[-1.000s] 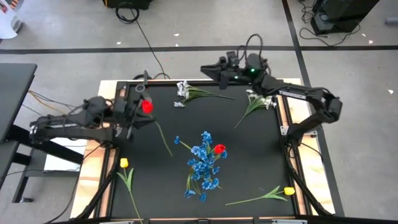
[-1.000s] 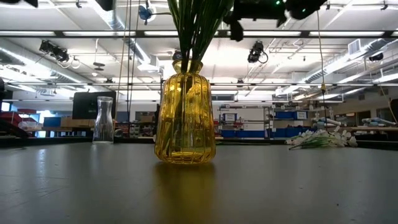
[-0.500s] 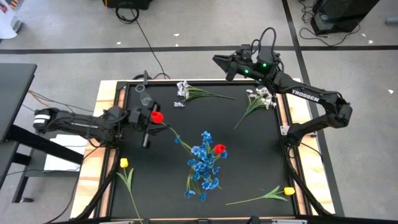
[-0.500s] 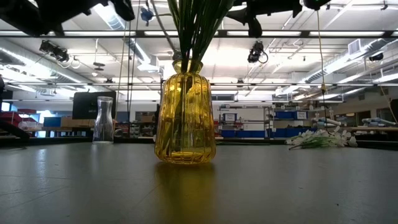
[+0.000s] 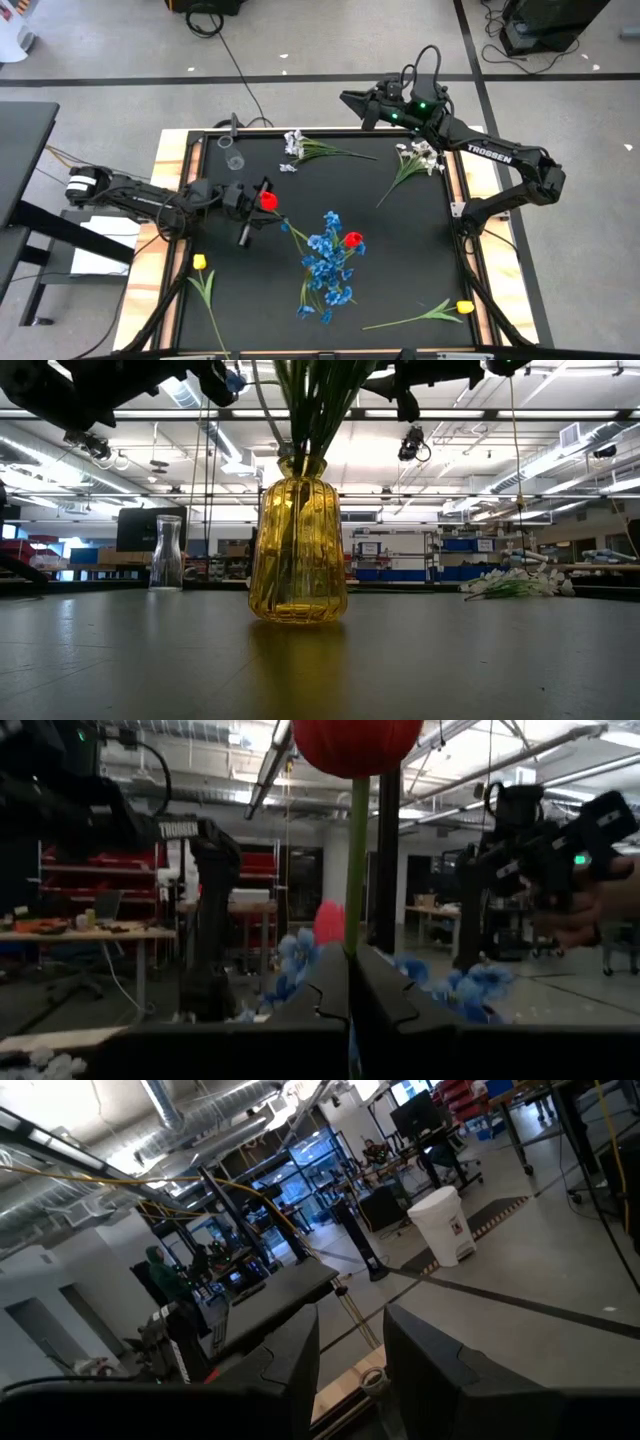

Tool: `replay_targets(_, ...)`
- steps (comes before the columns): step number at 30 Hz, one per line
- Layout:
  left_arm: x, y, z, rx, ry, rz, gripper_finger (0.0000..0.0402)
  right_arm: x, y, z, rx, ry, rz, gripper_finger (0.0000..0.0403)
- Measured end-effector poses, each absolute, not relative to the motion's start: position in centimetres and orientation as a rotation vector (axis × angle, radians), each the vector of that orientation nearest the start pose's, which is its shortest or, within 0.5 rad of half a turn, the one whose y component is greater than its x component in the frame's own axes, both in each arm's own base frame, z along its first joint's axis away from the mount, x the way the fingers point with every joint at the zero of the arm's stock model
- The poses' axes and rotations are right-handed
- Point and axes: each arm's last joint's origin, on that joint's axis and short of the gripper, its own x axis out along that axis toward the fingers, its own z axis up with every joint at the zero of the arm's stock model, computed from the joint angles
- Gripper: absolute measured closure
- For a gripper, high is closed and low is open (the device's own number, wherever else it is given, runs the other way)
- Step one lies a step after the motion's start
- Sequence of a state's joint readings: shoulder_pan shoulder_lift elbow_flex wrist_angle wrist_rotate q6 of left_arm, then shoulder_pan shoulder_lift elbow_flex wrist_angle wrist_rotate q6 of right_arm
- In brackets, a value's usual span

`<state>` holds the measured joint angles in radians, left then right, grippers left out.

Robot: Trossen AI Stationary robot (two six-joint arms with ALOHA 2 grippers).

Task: Sort flowers into vase by color
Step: Put the red flower into the yellow vase

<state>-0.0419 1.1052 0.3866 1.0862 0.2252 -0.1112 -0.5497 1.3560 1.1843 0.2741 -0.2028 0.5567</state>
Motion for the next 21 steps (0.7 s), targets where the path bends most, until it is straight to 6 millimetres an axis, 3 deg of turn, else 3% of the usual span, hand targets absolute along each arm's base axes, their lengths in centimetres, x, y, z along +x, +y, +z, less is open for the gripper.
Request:
replay_targets(10, 21.93, -1.53, 25.18, -0.01, -0.333, -0.25, 0.0398, 27.23, -15.02, 38.86, 0.505, -0.181, -0.285, 0.028)
replay_targets(21, 21.91, -1.64, 24.99, -0.066, -0.295, -0.295, 0.0397, 27.34, -14.74, 39.14, 0.494, -0.203, -0.257, 0.028)
